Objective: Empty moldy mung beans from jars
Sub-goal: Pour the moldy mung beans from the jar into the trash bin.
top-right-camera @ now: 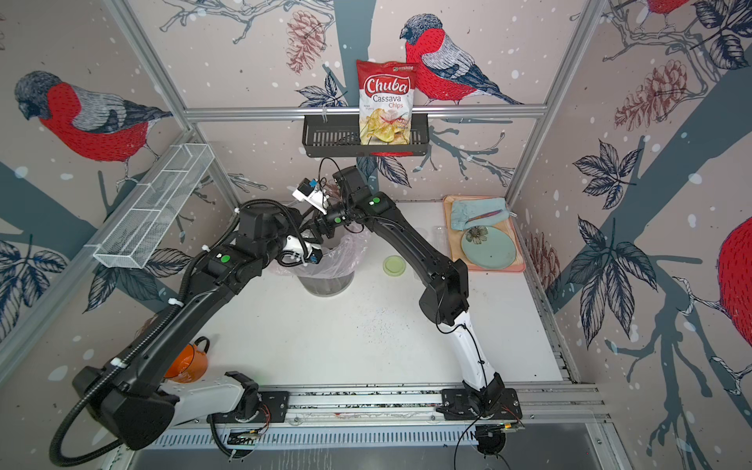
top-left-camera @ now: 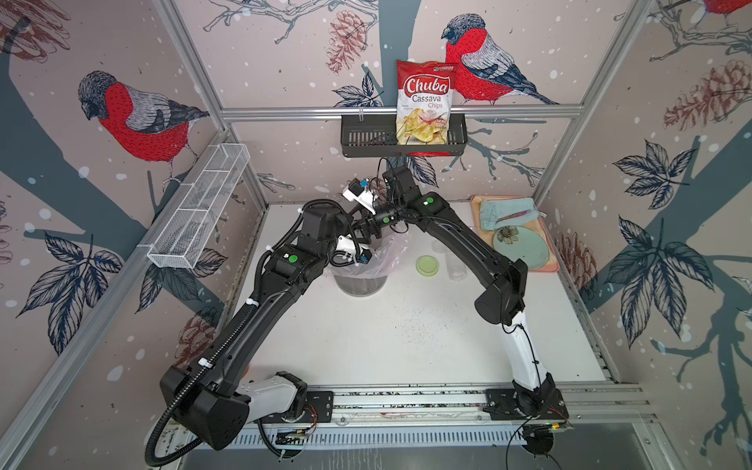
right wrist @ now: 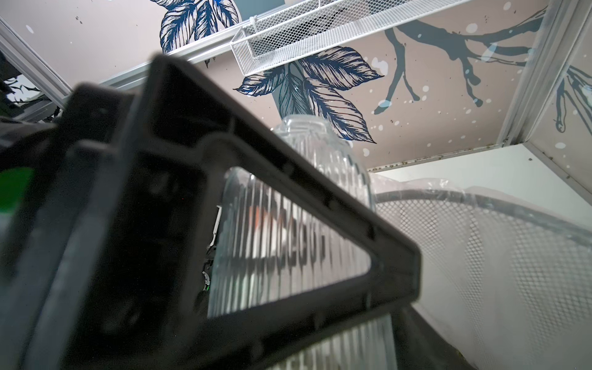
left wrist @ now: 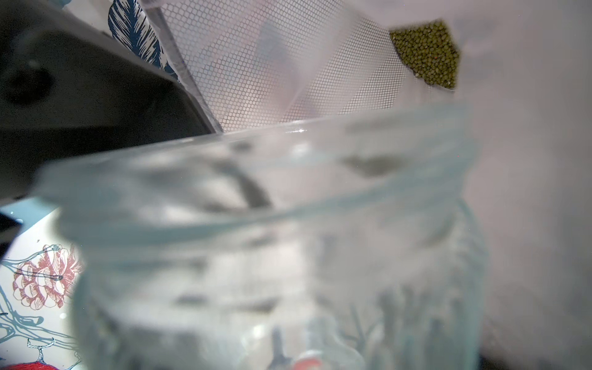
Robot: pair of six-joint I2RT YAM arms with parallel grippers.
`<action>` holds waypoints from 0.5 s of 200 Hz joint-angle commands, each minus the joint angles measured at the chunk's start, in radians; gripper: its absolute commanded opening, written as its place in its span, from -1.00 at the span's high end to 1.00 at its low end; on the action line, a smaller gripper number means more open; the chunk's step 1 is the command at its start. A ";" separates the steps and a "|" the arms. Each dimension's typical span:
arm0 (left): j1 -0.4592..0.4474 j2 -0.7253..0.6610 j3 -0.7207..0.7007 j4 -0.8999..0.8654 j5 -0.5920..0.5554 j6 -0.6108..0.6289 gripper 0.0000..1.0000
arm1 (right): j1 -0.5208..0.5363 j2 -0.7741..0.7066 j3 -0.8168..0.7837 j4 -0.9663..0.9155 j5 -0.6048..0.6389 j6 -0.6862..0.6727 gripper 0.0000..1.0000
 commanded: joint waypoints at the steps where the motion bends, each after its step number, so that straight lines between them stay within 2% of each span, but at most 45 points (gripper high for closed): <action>1: -0.003 -0.001 0.004 0.907 0.060 -0.150 -0.95 | 0.026 0.015 -0.009 -0.158 0.006 -0.091 0.07; 39: -0.009 0.010 -0.034 1.017 0.042 -0.164 -0.94 | 0.021 0.002 -0.007 -0.159 0.005 -0.092 0.10; 67: -0.011 0.010 -0.037 1.034 0.053 -0.180 -0.93 | 0.014 -0.014 -0.012 -0.144 -0.009 -0.081 0.11; 100: -0.014 0.025 -0.017 1.046 0.047 -0.192 -0.58 | 0.004 -0.029 -0.013 -0.130 -0.024 -0.069 0.12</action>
